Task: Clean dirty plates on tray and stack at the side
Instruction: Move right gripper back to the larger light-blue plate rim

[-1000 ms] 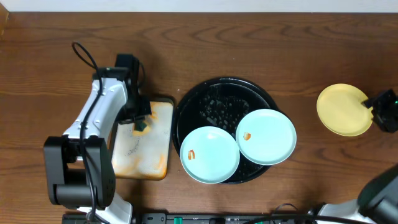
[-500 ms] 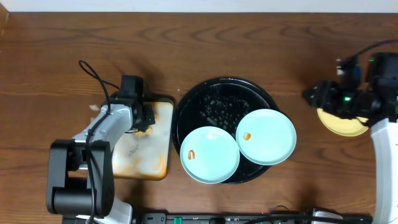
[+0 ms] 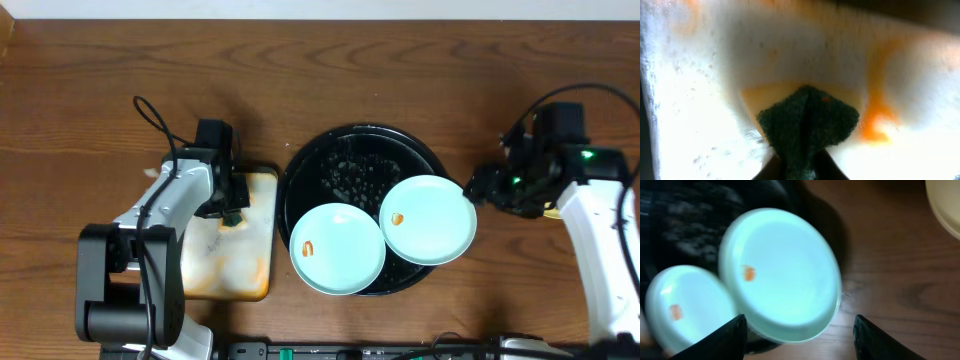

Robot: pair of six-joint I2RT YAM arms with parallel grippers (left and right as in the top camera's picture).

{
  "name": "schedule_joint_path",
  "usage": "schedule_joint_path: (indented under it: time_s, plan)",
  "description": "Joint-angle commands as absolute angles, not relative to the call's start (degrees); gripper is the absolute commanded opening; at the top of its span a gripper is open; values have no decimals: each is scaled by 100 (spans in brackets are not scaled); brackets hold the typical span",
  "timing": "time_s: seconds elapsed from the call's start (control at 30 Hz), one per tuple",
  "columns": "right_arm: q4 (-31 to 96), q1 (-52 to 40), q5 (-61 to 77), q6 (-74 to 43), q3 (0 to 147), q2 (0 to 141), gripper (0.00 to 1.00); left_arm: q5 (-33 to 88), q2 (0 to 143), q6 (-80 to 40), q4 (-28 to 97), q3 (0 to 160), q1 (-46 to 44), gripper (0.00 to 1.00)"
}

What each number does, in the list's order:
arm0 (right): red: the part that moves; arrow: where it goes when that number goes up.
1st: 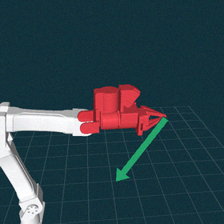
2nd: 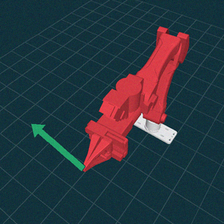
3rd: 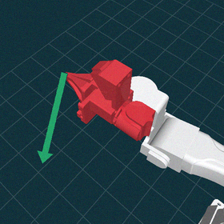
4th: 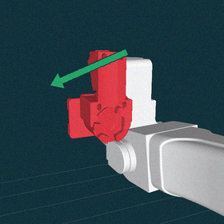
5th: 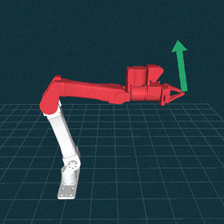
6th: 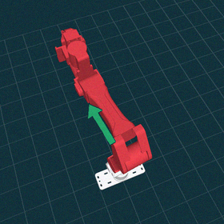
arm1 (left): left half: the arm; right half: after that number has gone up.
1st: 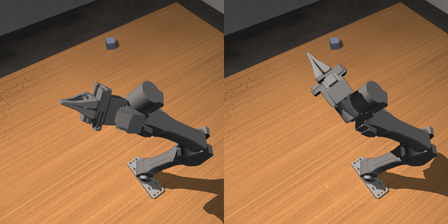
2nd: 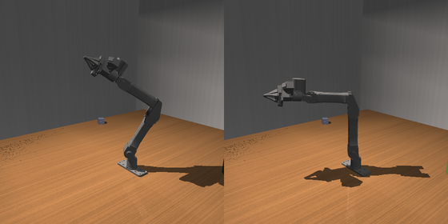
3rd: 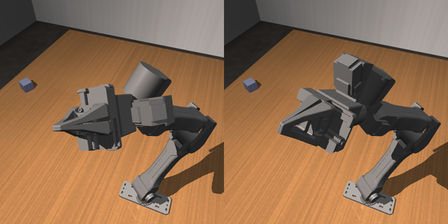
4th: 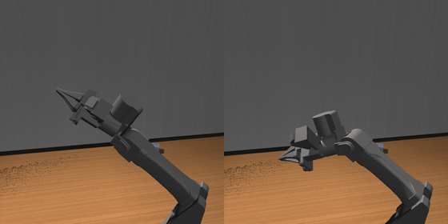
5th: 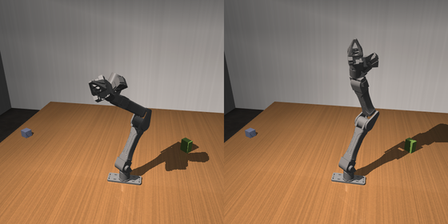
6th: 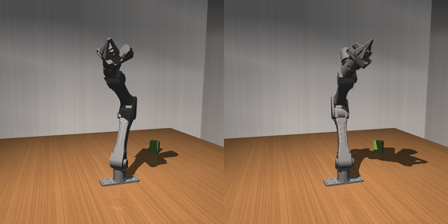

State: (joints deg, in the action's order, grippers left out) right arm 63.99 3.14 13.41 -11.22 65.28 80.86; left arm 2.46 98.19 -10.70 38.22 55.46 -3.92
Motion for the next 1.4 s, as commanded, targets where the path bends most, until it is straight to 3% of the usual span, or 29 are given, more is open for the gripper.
schedule_joint_path:
  time_s: [0.0,0.17,0.5,0.63,0.8,1.37]
  plan:
    - [6169,270,993,-1389,5881,8337,66,346,9819,-1050,4051,5771,-421,17]
    - [5874,268,991,-1387,5450,8482,65,346,9887,-1052,3468,5483,-421,24]
    - [5736,268,991,-1385,5437,8482,64,368,10495,-1050,2880,5199,-419,25]
    - [5699,270,991,-1385,5437,8482,64,434,10405,-1048,3039,5561,-419,33]
    - [5699,270,993,-1389,5437,8482,64,558,10370,-1050,2980,6200,-421,33]
    - [5655,270,993,-1389,5437,8482,64,255,10372,-808,1968,6213,-414,33]
